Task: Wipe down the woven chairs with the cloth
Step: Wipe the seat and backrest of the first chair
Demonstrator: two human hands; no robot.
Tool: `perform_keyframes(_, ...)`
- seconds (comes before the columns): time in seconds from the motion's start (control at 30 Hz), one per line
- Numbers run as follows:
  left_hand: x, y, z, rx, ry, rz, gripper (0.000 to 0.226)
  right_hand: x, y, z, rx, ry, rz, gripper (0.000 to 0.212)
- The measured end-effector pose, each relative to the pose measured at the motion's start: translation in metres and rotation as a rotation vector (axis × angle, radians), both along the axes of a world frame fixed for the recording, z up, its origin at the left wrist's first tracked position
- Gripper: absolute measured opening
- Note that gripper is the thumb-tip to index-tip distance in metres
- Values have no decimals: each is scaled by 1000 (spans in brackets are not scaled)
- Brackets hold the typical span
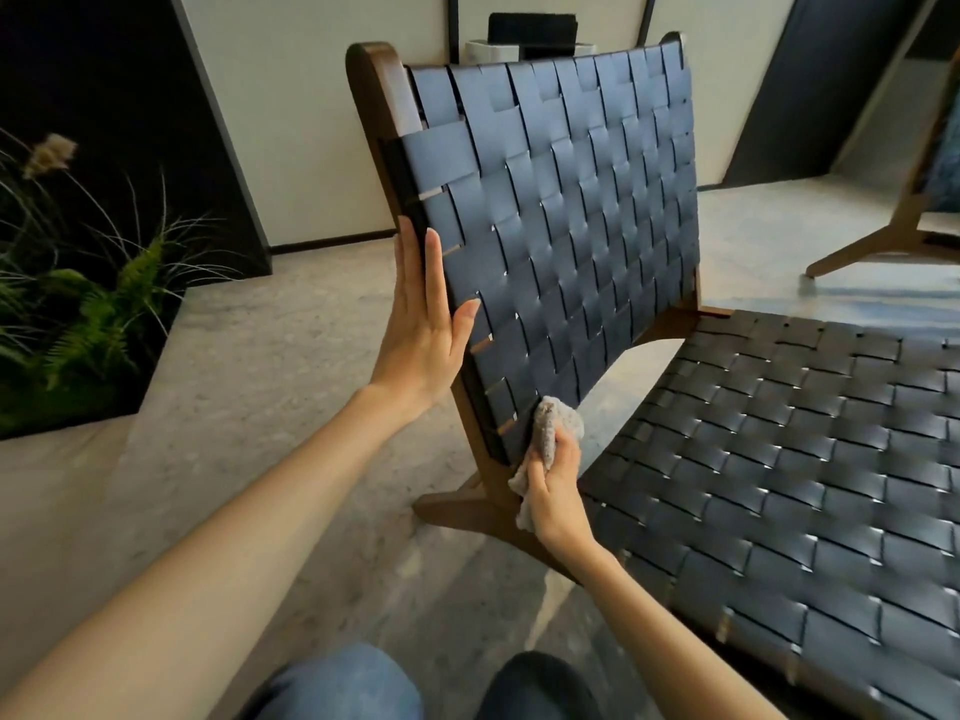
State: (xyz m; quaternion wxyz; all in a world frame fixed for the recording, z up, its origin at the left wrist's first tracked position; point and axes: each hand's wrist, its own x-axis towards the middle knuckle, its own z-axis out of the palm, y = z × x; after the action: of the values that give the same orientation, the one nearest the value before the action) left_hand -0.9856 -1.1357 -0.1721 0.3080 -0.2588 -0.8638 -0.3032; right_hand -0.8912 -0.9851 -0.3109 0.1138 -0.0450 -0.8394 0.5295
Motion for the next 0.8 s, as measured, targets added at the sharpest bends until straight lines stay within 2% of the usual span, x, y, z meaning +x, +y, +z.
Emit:
perform_keyframes(0.1, -1, 1, 2, -21, -28, 26, 70, 8, -5, -2, 5, -39, -18, 45)
perform_keyframes(0.17, -1, 2, 2, -23, -52, 39, 70, 19, -7, -4, 51, -47, -27, 35)
perform_keyframes(0.23, 0, 3, 1, -8, -68, 45, 69, 32, -6, -7, 214, -74, 41, 28)
perform_keyframes(0.3, 0, 3, 1, 7, -71, 44, 68, 40, -4, -9, 400, -86, 68, 35)
perform_keyframes(0.43, 1, 3, 1, -2, -80, 36, 66, 50, -1, -3, 604, -161, 115, 39)
perform_keyframes(0.53, 4, 2, 3, -7, -106, 43, 66, 62, 13, 4, 907, -119, 242, 52)
perform_keyframes(0.6, 4, 0, 5, -25, -111, 37, 65, 67, 20, 12, 1048, -112, 335, 51)
perform_keyframes(0.63, 5, -1, 6, -31, -117, 32, 65, 69, 21, 17, 1028, -130, 361, 47)
perform_keyframes(0.7, 6, -3, 7, -24, -130, 10, 65, 70, 16, 33, 787, -196, 299, 39)
perform_keyframes(0.73, 7, -4, 7, -12, -133, -6, 65, 70, 11, 43, 621, -203, 205, 36)
perform_keyframes(0.8, 5, -8, 6, -2, -119, -28, 71, 66, 1, 69, 371, -80, -44, 32)
